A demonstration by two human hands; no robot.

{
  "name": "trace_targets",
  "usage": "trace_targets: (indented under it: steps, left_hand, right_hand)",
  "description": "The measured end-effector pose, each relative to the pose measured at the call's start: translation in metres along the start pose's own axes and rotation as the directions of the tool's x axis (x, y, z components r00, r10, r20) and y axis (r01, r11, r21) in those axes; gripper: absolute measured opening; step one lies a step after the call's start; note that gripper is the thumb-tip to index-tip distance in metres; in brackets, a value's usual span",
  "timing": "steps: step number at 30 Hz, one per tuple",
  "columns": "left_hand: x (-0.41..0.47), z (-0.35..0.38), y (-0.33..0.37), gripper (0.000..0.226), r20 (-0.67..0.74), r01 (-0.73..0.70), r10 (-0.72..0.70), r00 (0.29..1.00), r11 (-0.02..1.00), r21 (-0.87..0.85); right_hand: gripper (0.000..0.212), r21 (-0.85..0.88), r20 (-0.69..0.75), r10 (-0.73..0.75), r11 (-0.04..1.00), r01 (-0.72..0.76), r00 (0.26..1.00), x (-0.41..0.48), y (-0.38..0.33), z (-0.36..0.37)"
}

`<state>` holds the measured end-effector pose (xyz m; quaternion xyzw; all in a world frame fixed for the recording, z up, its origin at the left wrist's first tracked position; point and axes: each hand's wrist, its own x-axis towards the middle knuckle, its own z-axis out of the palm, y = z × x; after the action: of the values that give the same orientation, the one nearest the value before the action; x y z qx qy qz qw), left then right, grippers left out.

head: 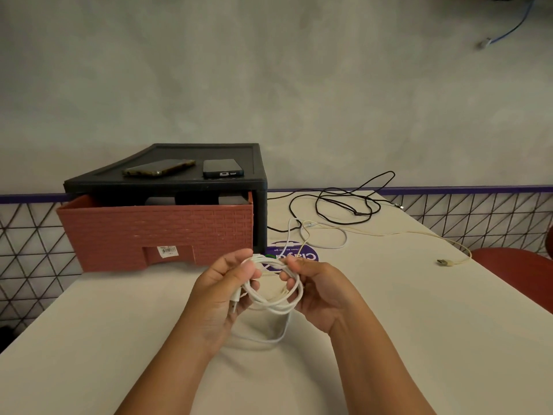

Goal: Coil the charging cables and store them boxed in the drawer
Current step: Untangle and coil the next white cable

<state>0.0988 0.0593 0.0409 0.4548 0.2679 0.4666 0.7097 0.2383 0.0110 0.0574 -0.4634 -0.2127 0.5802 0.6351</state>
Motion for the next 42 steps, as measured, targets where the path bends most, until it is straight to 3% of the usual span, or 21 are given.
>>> trace_targets:
  steps: [3,5,7,11,14,18,23,25,29,33,36,42]
  left_hand:
    - [0.003,-0.002,-0.009,0.012,-0.042,-0.141,0.17,0.984,0.911,0.387]
    - [0.003,0.0,-0.017,0.015,0.007,-0.204,0.232,0.973,0.839,0.504]
    - [0.001,0.006,-0.026,0.021,0.059,-0.242,0.25,0.967,0.813,0.53]
    - [-0.011,0.024,-0.049,0.024,0.15,-0.233,0.18,0.972,0.806,0.544]
    - [-0.022,0.031,-0.067,0.022,0.219,-0.243,0.124,0.968,0.691,0.681]
    - [-0.033,0.033,-0.079,0.018,0.257,-0.297,0.15,0.955,0.538,0.789]
    - [-0.037,0.033,-0.082,0.021,0.306,-0.369,0.214,0.928,0.407,0.835]
    - [-0.038,0.032,-0.084,0.028,0.328,-0.389,0.218,0.919,0.38,0.839]
    - [-0.041,0.03,-0.084,0.032,0.306,-0.368,0.217,0.927,0.372,0.852]
    - [-0.044,0.027,-0.084,0.031,0.299,-0.362,0.223,0.928,0.347,0.865]
    - [-0.046,0.024,-0.084,0.028,0.295,-0.359,0.23,0.928,0.33,0.873]
    - [-0.051,0.019,-0.084,0.028,0.322,-0.381,0.232,0.918,0.283,0.88]
  right_hand:
    - [0.013,-0.124,-0.089,-0.069,0.991,0.058,0.994,-0.003,-0.001,-0.009]
    - [0.01,-0.323,-0.131,-0.16,0.94,0.11,0.978,-0.009,-0.002,-0.02]
    - [0.014,-0.476,-0.127,-0.225,0.868,0.14,0.966,-0.017,-0.003,-0.034]
    - [0.013,-0.624,-0.1,-0.232,0.772,0.121,0.968,-0.037,-0.003,-0.068]
    - [0.013,-0.698,-0.119,-0.293,0.704,0.13,0.949,-0.047,0.004,-0.091]
    - [0.019,-0.895,-0.107,-0.401,0.438,0.088,0.91,-0.048,0.018,-0.107]
    - [0.013,-0.938,-0.029,-0.434,0.322,0.125,0.901,-0.045,0.027,-0.109]
    - [0.023,-0.931,-0.037,-0.436,0.342,0.127,0.899,-0.046,0.029,-0.109]
    - [0.036,-0.859,-0.103,-0.456,0.49,0.152,0.884,-0.051,0.028,-0.113]
    - [0.037,-0.808,-0.132,-0.461,0.563,0.174,0.877,-0.059,0.027,-0.114]
    - [0.026,-0.742,-0.168,-0.438,0.646,0.179,0.883,-0.062,0.027,-0.114]
    - [0.033,-0.735,-0.182,-0.456,0.652,0.188,0.871,-0.066,0.029,-0.113]
